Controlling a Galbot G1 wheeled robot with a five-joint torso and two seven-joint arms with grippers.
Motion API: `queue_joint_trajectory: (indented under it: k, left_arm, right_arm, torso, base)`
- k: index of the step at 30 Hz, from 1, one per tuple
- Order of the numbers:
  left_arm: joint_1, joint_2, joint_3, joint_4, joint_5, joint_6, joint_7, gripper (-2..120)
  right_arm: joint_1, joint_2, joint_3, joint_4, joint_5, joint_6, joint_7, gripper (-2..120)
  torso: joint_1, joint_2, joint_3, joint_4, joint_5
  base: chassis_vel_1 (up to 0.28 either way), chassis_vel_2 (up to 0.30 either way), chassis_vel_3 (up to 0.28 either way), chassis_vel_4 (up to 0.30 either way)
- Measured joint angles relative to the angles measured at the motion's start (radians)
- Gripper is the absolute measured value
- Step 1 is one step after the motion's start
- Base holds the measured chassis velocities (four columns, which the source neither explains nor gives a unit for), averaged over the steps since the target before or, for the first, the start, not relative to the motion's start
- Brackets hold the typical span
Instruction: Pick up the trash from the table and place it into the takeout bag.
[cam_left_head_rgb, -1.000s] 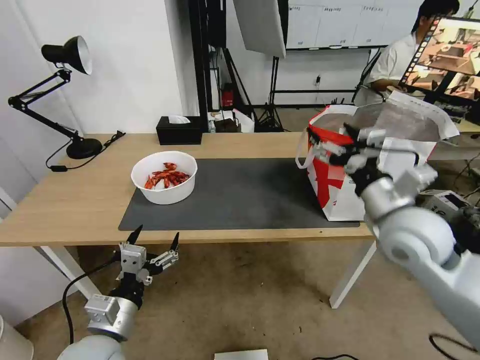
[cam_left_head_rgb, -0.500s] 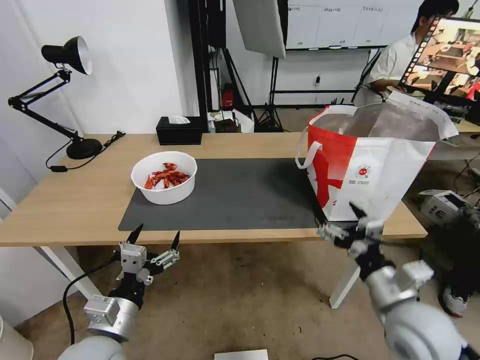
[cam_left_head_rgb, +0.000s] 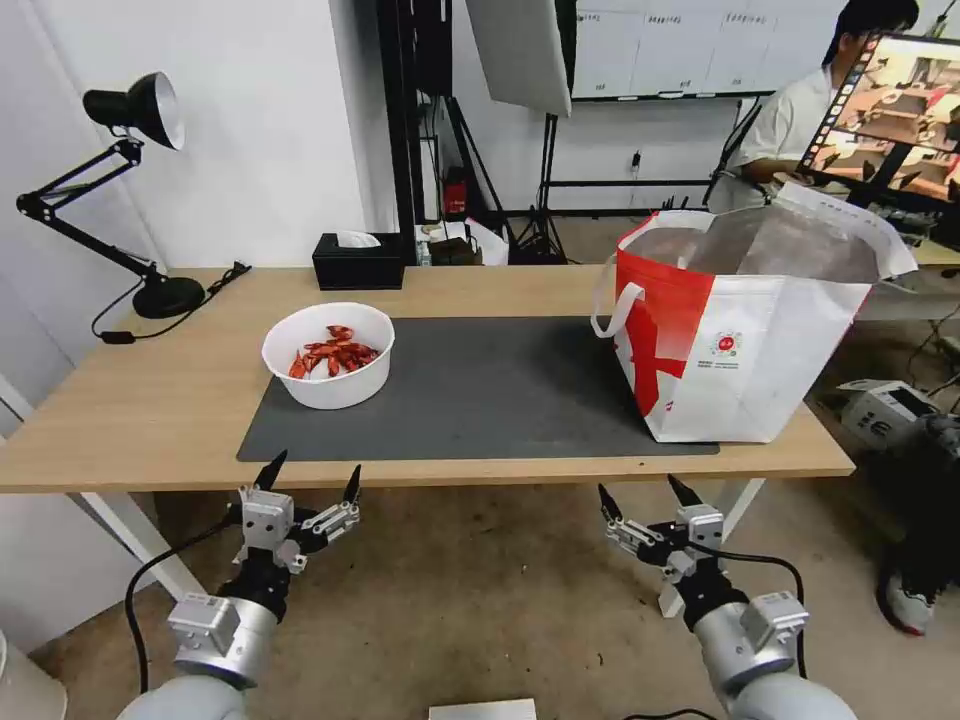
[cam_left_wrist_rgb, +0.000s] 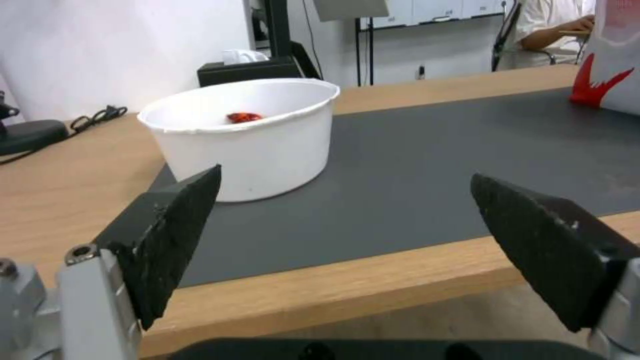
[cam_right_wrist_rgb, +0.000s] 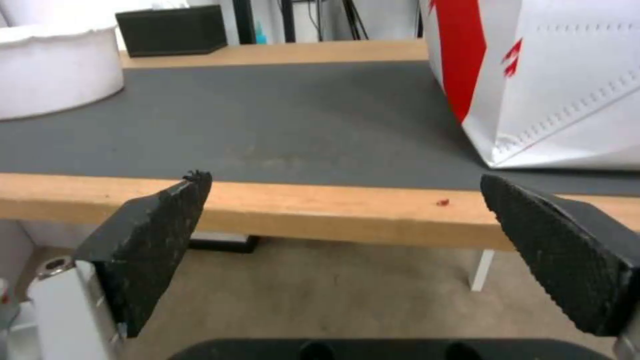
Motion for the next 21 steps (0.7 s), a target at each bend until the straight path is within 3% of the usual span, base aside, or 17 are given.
queue_joint_trajectory:
  k: [18,21]
  left_arm:
    - [-0.008,0.009,-0.002,0.009,-0.004,0.001,-0.001,100]
    - [-0.083,0.059,-0.030,0.015,-0.085,0.040,-0.019,100]
  right_arm:
    - [0.006,0.001,-0.009,-0.007,0.002,-0.005,0.003,100]
    - [0.006,0.001,-0.009,-0.007,0.003,-0.005,0.003,100]
  torso:
    - [0.000,0.000,0.000,0.0000,0.0000]
    - [0.000,0.000,0.000,0.0001,0.0000]
  base:
    - [0.000,0.000,0.000,0.000]
    - [0.000,0.000,0.000,0.000]
